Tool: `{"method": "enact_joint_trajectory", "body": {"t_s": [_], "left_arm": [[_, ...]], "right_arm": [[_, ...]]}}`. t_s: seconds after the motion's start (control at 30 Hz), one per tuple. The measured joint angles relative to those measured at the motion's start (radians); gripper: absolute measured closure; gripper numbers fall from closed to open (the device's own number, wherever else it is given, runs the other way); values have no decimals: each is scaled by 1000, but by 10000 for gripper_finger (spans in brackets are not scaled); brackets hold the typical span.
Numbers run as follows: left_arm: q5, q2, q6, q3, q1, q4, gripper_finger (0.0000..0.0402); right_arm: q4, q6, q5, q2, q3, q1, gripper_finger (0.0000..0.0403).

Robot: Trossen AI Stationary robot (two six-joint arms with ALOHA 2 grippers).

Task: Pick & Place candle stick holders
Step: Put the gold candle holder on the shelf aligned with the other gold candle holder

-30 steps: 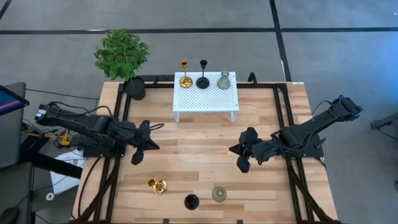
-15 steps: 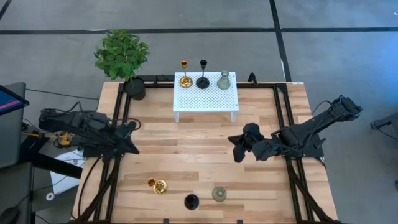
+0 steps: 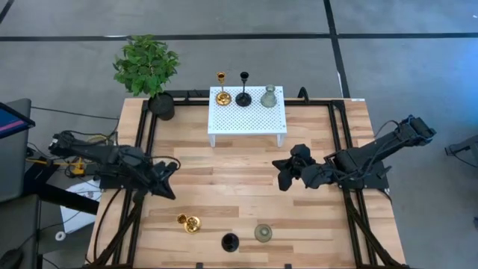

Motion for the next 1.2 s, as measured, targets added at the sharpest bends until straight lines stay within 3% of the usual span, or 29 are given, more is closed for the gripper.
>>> {"method": "enact_joint_trajectory", "body": {"t_s": [0.2, 0.57, 0.7, 0.83, 1.2], "left_arm": [[-105, 15, -59, -41, -102, 3, 399], [-448, 19, -131, -100, -400, 40, 399], [-567, 53, -84, -107, -490, 81, 399], [-594, 109, 1, -117, -518, 112, 395], [-601, 268, 36, -117, -517, 214, 394]], "right_arm": [[0, 0, -2, 0, 0, 1, 403], [3, 0, -28, 0, 0, 1, 403], [9, -1, -28, 0, 0, 1, 403], [10, -8, -28, 0, 0, 1, 403], [14, -8, -28, 0, 0, 1, 403]]}}
